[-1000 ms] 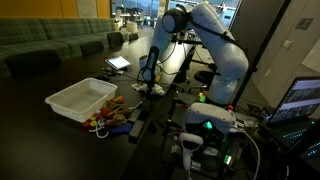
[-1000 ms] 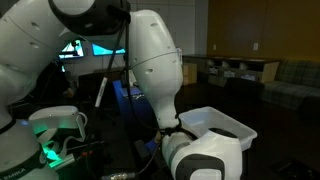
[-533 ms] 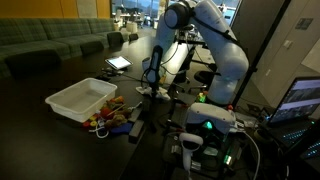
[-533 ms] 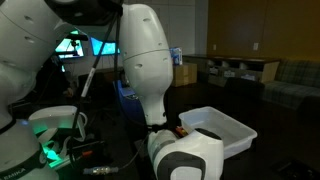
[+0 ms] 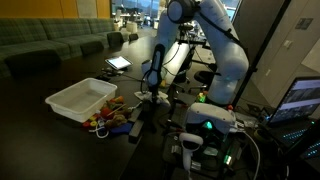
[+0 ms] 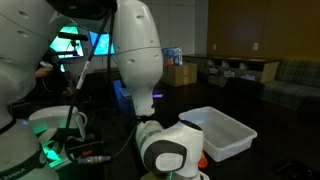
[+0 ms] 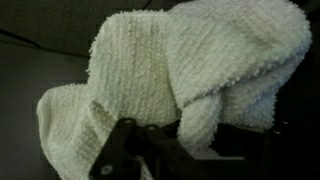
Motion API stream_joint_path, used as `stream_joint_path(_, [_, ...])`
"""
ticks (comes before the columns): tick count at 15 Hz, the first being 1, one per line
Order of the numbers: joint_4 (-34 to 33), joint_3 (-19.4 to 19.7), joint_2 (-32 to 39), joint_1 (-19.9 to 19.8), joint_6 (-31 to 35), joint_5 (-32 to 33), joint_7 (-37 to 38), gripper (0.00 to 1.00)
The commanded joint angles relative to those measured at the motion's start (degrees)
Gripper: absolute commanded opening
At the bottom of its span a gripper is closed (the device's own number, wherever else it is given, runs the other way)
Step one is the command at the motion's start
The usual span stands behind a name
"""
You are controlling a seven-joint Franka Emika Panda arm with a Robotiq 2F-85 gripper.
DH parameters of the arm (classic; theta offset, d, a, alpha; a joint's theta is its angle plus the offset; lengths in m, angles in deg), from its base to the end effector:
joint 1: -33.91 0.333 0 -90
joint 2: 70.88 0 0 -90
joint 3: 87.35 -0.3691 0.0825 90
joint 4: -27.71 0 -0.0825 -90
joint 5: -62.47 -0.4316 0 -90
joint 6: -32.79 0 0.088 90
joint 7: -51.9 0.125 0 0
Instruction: Wipe the counter with the cloth
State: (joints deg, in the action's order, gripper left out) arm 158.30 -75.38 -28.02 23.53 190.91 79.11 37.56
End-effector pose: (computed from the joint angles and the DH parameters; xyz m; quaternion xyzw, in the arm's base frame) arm 0.4565 -0.1999 -0.0085 0.9810 0.0891 -0.1609 0.0618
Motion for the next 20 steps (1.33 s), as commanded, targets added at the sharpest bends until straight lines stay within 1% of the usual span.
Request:
stream_joint_path(1, [1.5, -4.0, -0.7, -0.2, 1.5, -0.2, -2.1, 0.02])
stream_joint_path(2, [1.7, -4.6, -1.0, 0.2, 1.6, 0.0, -2.2, 0.02])
stream_joint_path(4, [2.2, -7.8, -1.7, -0.5, 0.7, -0.6, -4.2, 0.01])
stream_joint_path(5, [2.5, -7.8, -1.7, 0.8, 0.9, -0.1, -3.6, 0.01])
stream_joint_path(6, [2.5, -9.1, -1.9, 0.7, 0.2, -0.5, -4.1, 0.02])
stream_joint_path(9, [2.7, -10.9, -2.1, 1.7, -1.0, -1.0, -3.7, 0.02])
stream_joint_path(10, [2.8, -12.0, -2.2, 1.3, -1.5, -1.5, -4.1, 0.01])
stream_joint_path(11, [2.7, -11.9, -2.2, 2.1, -1.1, -1.4, -3.3, 0.02])
stream_joint_path(12, [2.6, -12.5, -2.2, 2.1, -1.3, -1.6, -3.5, 0.02])
stream_joint_path(17, [2.2, -12.4, -2.5, 3.6, -0.2, -1.8, -2.2, 0.01])
stream_joint_path(20, [2.2, -12.8, -2.1, 4.9, 0.1, -3.1, 0.4, 0.02])
